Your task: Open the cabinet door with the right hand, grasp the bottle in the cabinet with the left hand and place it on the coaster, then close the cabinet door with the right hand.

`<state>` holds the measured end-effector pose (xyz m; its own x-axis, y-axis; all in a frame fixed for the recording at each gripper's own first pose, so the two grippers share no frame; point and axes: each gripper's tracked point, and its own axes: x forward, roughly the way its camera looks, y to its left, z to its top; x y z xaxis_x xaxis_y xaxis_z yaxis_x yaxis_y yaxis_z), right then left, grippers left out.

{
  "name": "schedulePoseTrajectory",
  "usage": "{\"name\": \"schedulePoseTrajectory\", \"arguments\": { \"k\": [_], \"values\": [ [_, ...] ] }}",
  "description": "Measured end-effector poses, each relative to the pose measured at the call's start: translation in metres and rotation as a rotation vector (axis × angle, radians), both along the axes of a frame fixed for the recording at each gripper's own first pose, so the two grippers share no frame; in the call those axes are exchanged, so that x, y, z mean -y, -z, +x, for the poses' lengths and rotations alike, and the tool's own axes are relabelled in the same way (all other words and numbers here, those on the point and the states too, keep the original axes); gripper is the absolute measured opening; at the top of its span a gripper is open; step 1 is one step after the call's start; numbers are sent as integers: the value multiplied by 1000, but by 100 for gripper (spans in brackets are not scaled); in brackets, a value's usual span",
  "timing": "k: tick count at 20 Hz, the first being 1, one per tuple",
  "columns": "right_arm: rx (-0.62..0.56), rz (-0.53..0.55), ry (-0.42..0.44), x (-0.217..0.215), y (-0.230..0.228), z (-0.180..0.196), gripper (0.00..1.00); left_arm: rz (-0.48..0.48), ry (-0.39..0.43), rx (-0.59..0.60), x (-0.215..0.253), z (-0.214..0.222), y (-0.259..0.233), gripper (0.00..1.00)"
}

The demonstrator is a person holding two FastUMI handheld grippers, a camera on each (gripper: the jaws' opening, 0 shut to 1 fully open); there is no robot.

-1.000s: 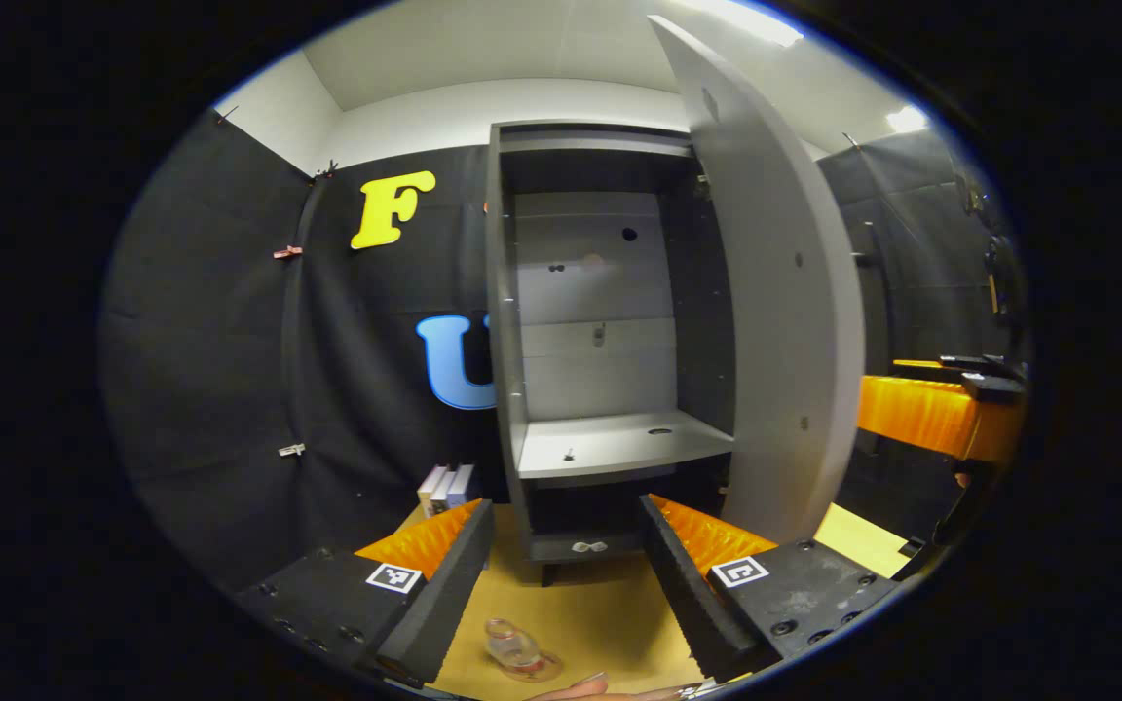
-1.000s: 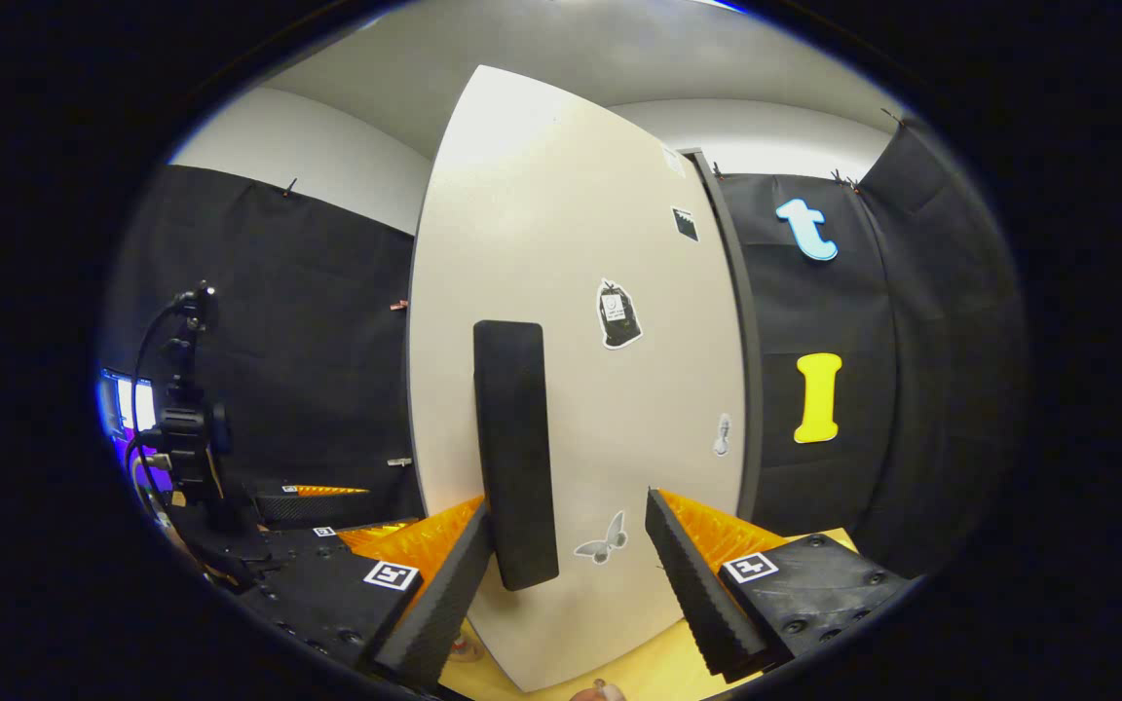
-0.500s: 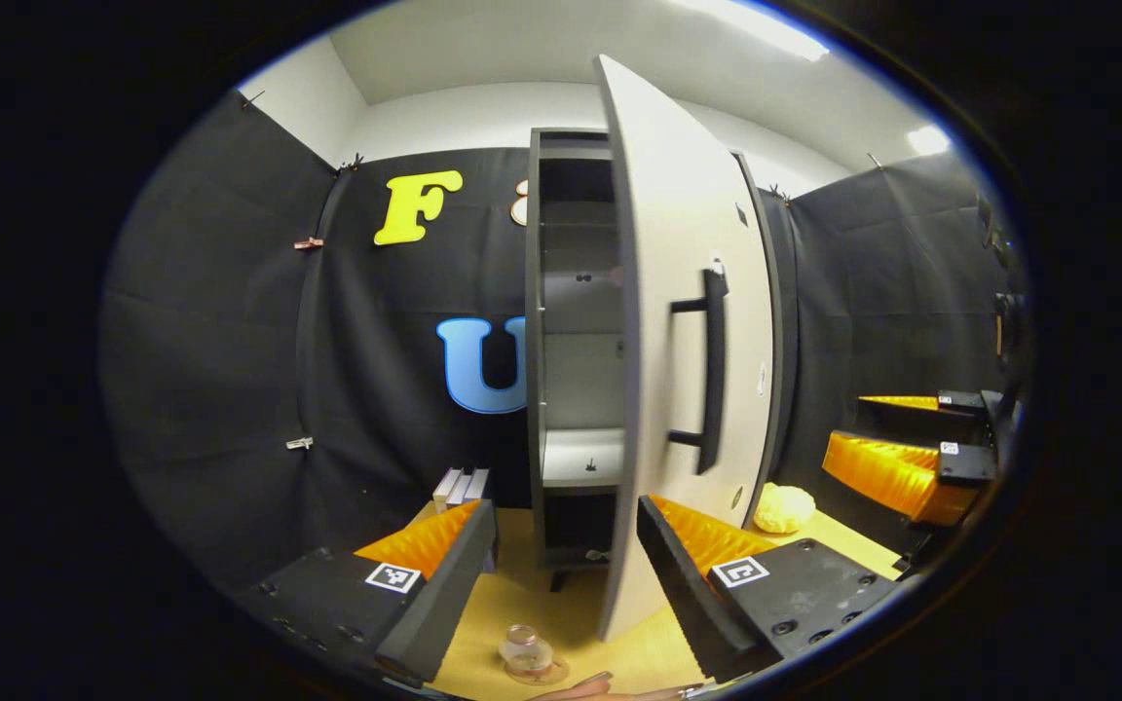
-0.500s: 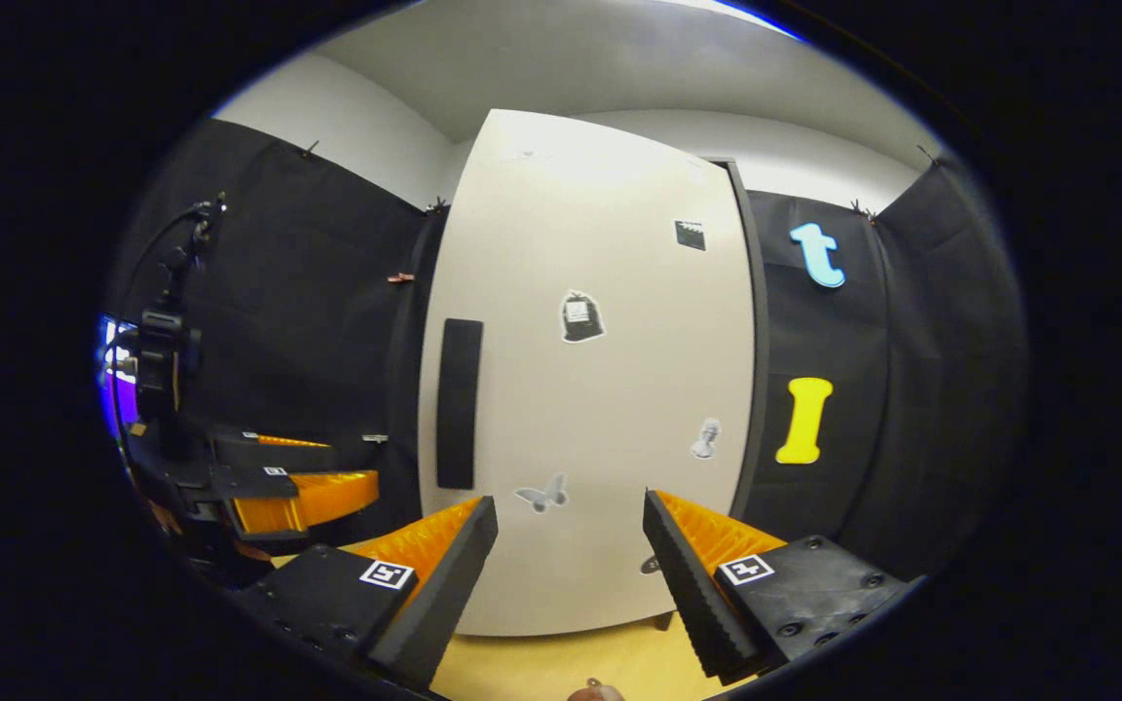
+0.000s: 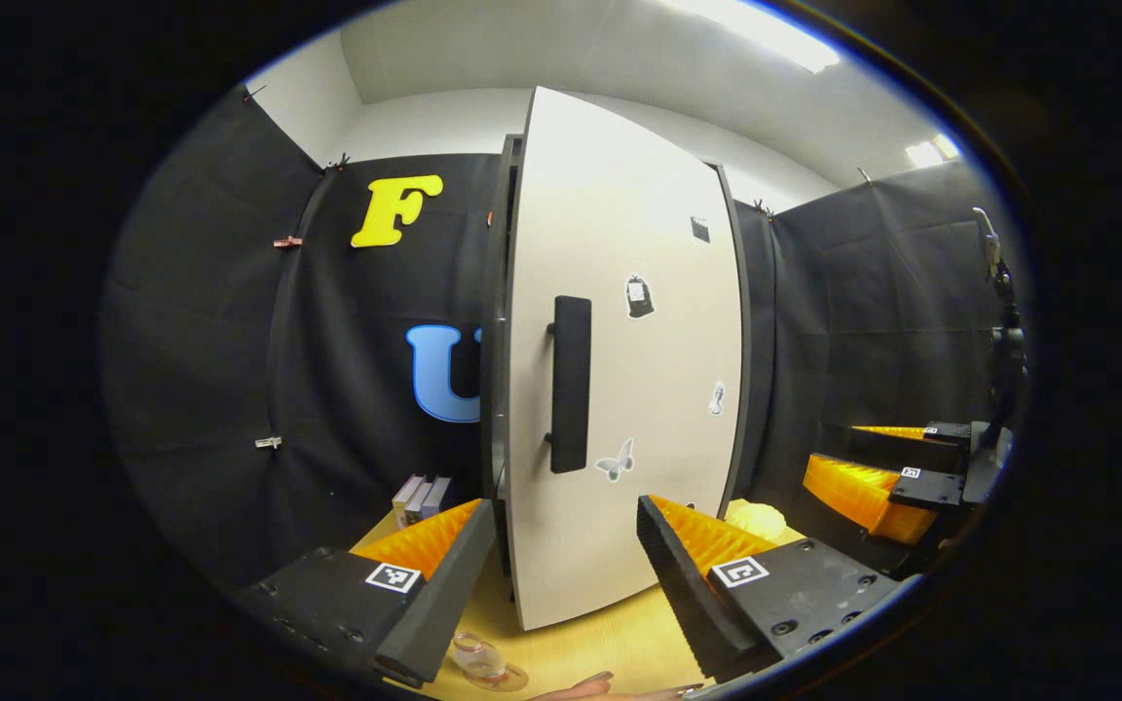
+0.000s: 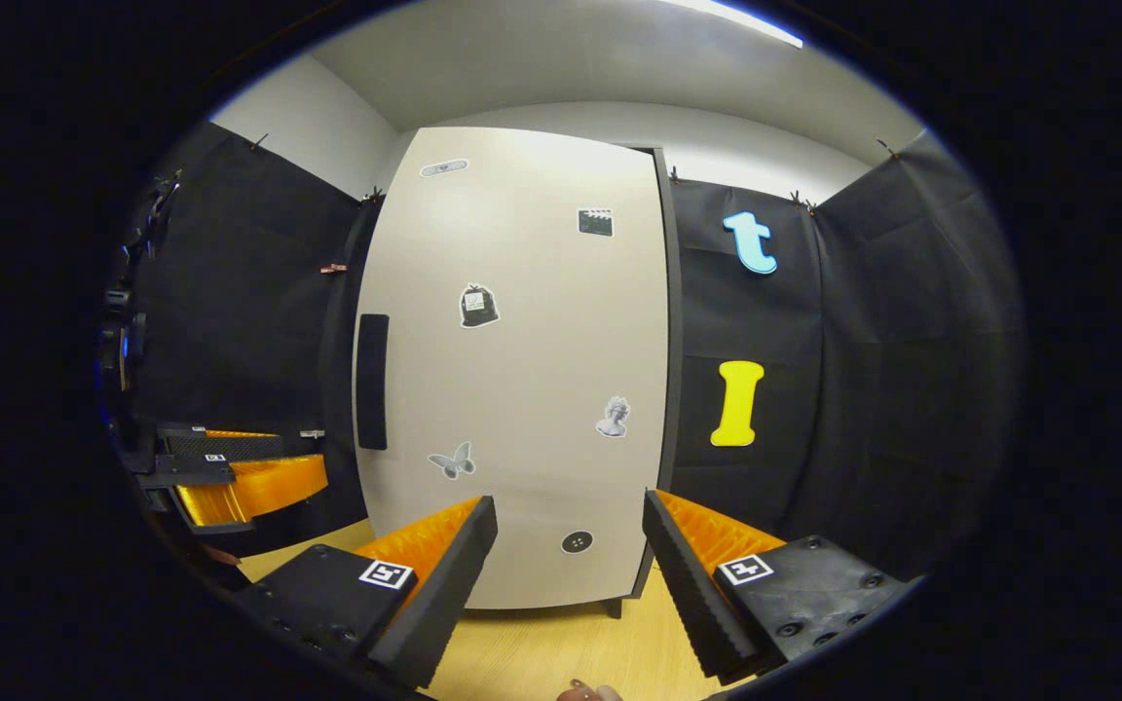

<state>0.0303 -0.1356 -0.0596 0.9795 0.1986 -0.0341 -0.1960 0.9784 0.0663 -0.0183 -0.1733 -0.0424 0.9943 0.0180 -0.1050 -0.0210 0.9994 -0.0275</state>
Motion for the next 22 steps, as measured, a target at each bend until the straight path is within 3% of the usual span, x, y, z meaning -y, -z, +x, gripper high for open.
{"name": "schedulePoseTrajectory", "arguments": {
  "k": [14, 22],
  "values": [
    [14, 49, 55, 10, -18, -4, 96, 8, 38, 20, 18, 9, 2, 93],
    [33, -41, 74, 16, -21, -2, 98, 26, 36, 22, 16, 8, 2, 93]
  ]
}}
